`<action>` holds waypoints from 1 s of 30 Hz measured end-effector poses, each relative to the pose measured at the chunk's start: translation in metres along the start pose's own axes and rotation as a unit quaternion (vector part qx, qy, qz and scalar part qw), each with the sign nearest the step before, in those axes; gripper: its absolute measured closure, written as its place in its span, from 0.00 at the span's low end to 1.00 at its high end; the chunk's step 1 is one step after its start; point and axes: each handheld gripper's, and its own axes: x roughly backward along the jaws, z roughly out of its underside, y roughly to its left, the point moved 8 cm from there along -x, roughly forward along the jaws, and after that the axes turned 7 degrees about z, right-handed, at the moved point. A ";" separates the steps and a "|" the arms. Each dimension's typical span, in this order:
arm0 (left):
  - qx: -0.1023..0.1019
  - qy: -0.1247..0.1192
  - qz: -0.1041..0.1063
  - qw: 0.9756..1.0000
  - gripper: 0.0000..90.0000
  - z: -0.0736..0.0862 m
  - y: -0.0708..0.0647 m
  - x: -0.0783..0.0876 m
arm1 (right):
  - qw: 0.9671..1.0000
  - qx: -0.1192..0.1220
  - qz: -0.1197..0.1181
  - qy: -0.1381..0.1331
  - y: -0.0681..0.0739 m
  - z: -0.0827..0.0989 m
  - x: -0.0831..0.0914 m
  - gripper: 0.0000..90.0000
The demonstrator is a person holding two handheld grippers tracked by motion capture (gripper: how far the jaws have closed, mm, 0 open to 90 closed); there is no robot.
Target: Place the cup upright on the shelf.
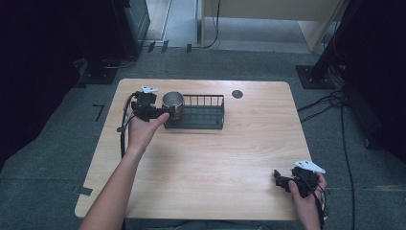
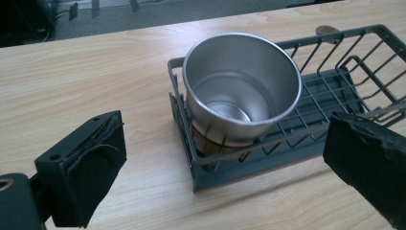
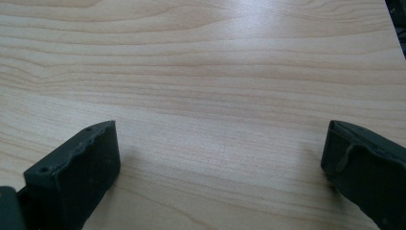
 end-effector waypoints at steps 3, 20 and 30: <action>-0.001 0.000 0.005 1.000 0.00 0.005 0.000 0.004 | 1.000 -0.001 0.000 0.000 0.000 0.000 0.000 0.00; 0.001 -0.003 0.000 1.000 0.00 0.038 0.012 0.024 | 1.000 0.000 0.000 0.000 0.000 0.000 0.000 0.00; 0.003 -0.001 -0.005 1.000 0.00 0.069 0.016 0.027 | 1.000 0.000 0.000 0.000 0.000 0.000 0.000 0.00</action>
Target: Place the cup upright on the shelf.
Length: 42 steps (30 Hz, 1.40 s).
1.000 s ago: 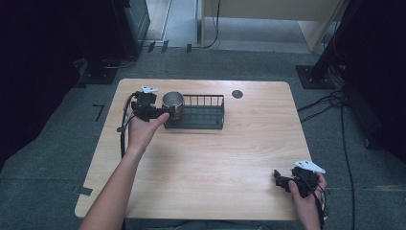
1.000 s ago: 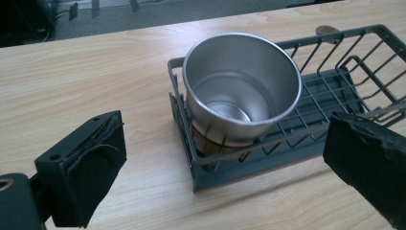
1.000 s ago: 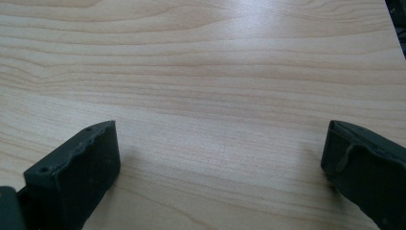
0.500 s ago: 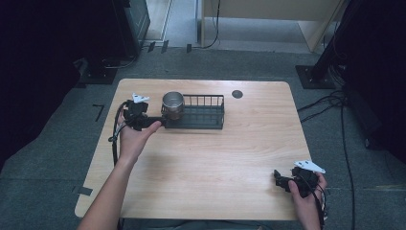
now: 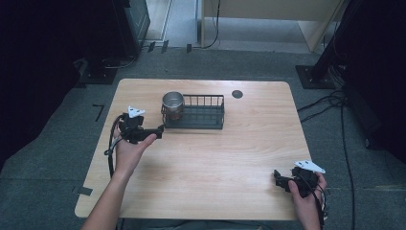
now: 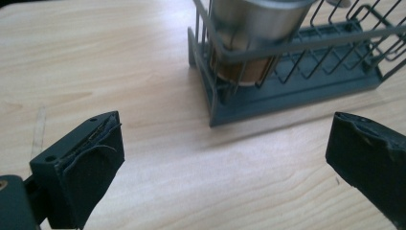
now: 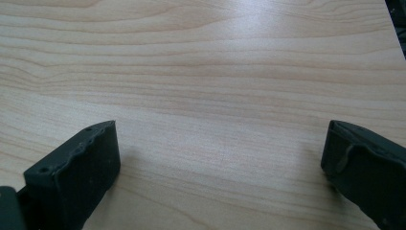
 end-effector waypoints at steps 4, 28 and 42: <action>0.006 0.003 -0.006 1.000 0.00 0.016 0.004 0.000 | 1.000 0.000 0.000 0.000 0.000 0.000 0.000 0.00; 0.031 0.028 -0.046 0.998 0.00 0.107 0.036 0.007 | 1.000 0.000 0.000 0.001 0.000 0.000 0.000 0.00; 0.014 0.052 -0.079 0.995 0.00 0.145 0.047 0.022 | 1.000 0.001 0.000 0.001 0.000 0.000 0.000 0.00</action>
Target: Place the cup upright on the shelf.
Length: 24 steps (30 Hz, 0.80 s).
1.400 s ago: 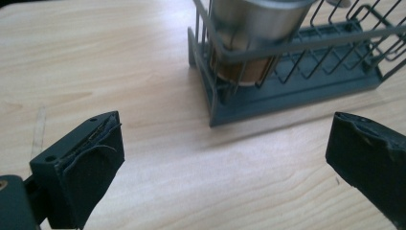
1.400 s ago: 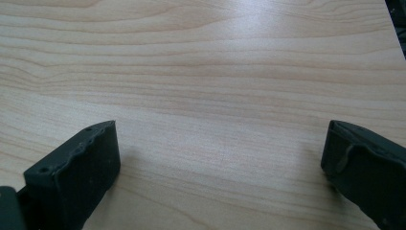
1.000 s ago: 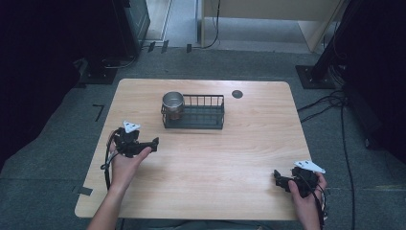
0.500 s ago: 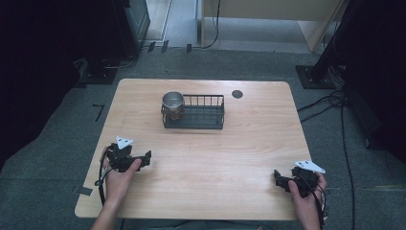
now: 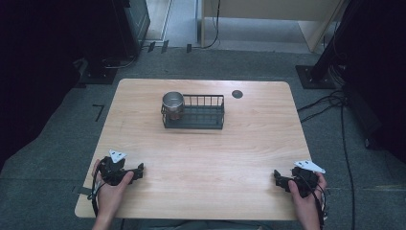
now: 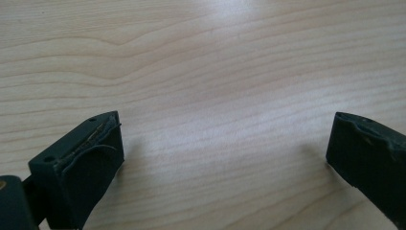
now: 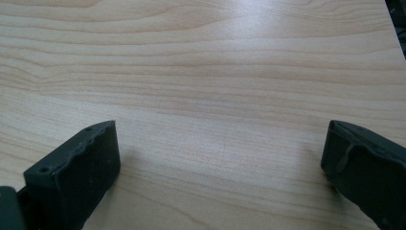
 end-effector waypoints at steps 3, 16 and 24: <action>0.001 -0.005 0.006 1.000 0.00 0.005 0.002 0.003 | 1.000 0.000 0.000 0.000 0.000 0.000 0.000 0.00; 0.001 -0.008 0.021 1.000 0.00 0.003 0.004 0.000 | 1.000 -0.001 0.000 0.000 0.000 0.000 0.000 0.00; 0.003 -0.008 0.019 1.000 0.00 0.003 0.004 0.000 | 1.000 0.000 0.000 0.000 0.000 0.000 0.000 0.00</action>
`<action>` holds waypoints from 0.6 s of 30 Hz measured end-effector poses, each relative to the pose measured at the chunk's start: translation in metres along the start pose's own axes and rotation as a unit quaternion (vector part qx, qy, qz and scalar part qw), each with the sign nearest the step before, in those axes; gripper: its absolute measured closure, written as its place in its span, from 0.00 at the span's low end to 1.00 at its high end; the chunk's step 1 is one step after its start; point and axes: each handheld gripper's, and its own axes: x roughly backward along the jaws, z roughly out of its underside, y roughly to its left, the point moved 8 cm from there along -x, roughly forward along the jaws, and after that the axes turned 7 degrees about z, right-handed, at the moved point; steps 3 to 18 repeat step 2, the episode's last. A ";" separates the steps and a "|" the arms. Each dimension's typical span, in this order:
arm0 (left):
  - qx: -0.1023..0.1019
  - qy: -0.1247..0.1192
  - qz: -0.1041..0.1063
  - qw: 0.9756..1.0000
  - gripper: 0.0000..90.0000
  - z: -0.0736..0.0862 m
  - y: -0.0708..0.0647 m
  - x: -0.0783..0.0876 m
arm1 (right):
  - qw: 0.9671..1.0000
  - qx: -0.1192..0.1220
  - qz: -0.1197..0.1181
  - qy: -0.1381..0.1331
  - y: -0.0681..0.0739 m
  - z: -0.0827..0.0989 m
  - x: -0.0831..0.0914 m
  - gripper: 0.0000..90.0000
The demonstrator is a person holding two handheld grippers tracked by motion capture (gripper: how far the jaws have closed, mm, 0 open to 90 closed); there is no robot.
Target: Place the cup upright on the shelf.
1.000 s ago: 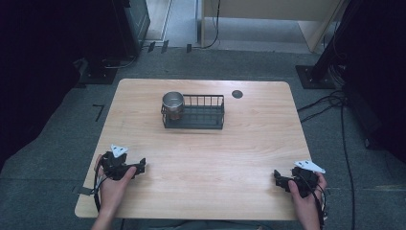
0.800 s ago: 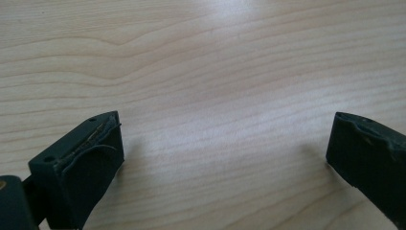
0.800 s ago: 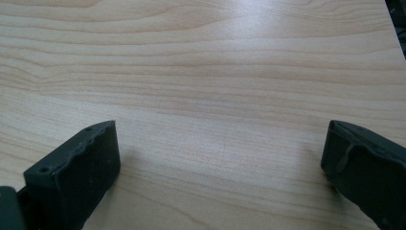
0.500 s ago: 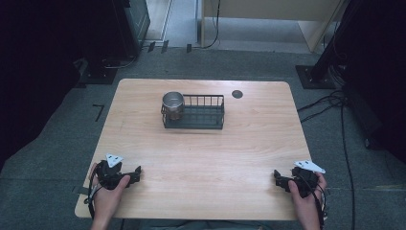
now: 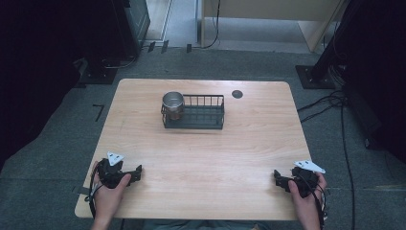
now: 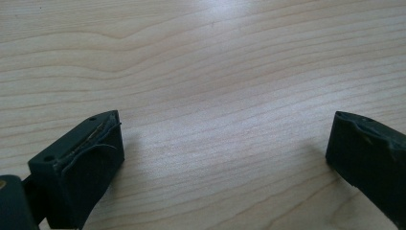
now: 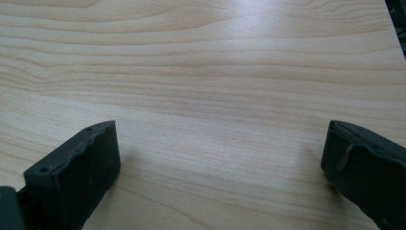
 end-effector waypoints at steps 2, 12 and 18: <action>0.006 -0.001 -0.006 1.000 0.00 -0.001 0.000 -0.001 | 1.000 0.000 0.000 0.000 0.000 0.000 0.000 0.00; 0.006 -0.001 -0.006 1.000 0.00 -0.001 0.000 -0.001 | 1.000 0.000 0.000 0.000 0.000 0.000 0.000 0.00; 0.006 -0.001 -0.006 1.000 0.00 -0.001 0.000 -0.001 | 1.000 0.000 0.000 0.000 0.000 0.000 0.000 0.00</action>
